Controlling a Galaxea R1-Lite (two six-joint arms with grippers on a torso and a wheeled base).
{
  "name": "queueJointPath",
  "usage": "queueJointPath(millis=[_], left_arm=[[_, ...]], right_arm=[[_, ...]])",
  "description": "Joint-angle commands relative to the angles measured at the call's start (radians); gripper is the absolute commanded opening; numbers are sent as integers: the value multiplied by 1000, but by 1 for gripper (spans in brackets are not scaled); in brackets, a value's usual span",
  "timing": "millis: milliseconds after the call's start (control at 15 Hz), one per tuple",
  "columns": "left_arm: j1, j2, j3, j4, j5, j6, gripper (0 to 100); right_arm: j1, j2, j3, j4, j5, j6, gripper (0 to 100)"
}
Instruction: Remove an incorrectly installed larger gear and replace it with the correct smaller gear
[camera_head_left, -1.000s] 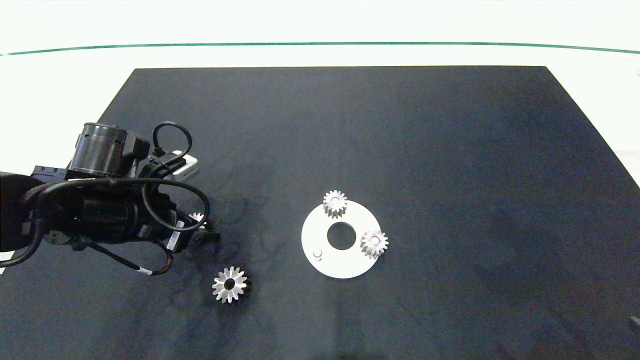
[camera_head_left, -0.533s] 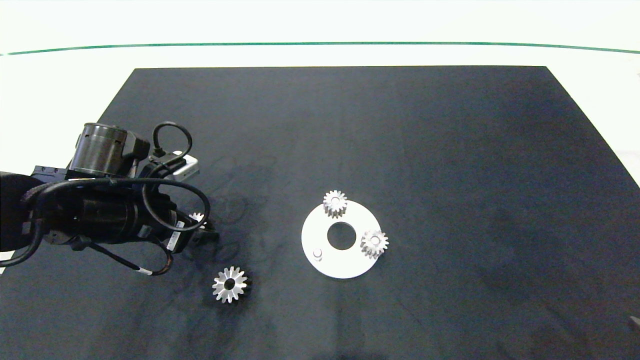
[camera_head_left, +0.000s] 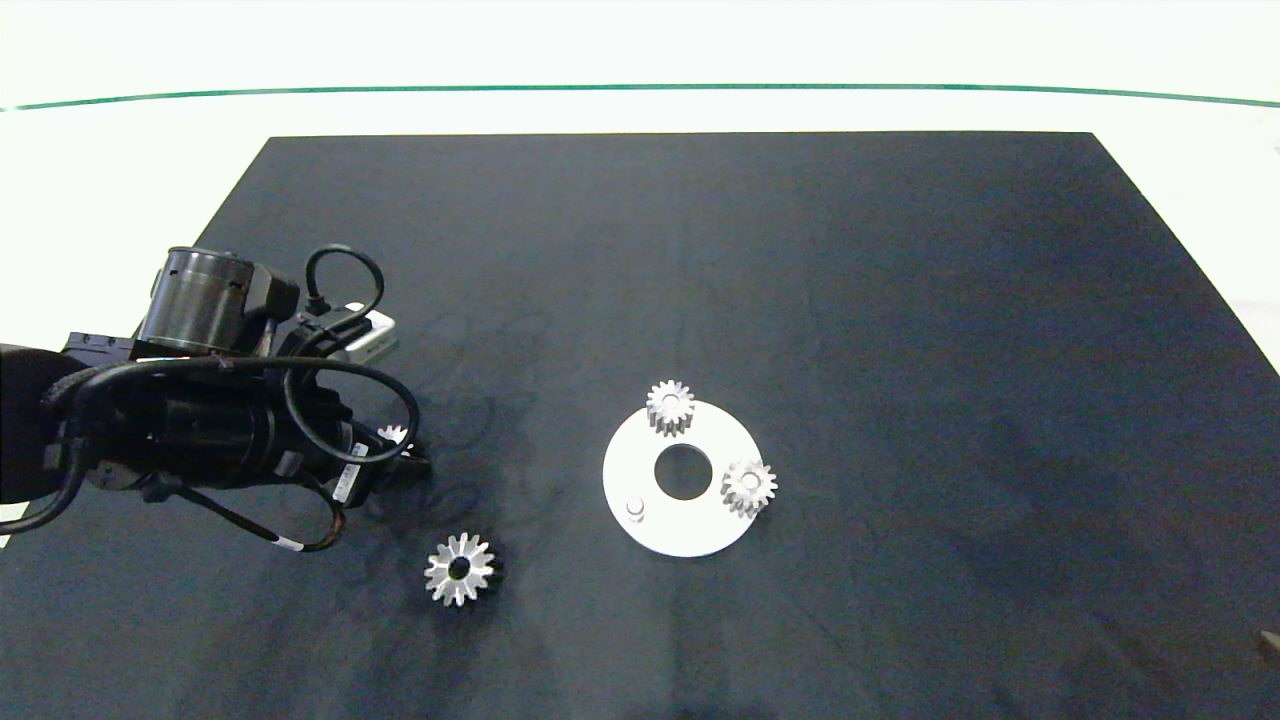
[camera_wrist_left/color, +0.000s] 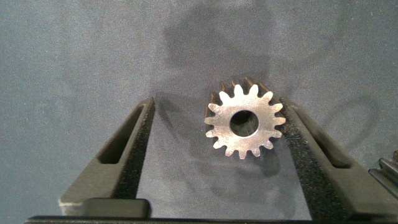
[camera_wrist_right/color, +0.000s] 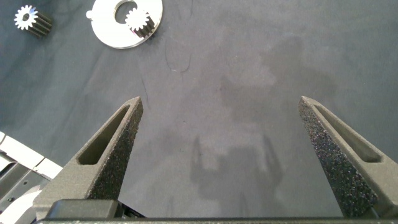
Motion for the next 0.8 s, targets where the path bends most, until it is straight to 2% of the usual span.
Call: queueJointPath(millis=[67,800], left_arm=[[1,3,2,2,1,2,71],[-2,8,12,0,2,2,48]], right_arm=[[0,0,0,3,0,-1,100],[2,0,1,2,0,-1,100]])
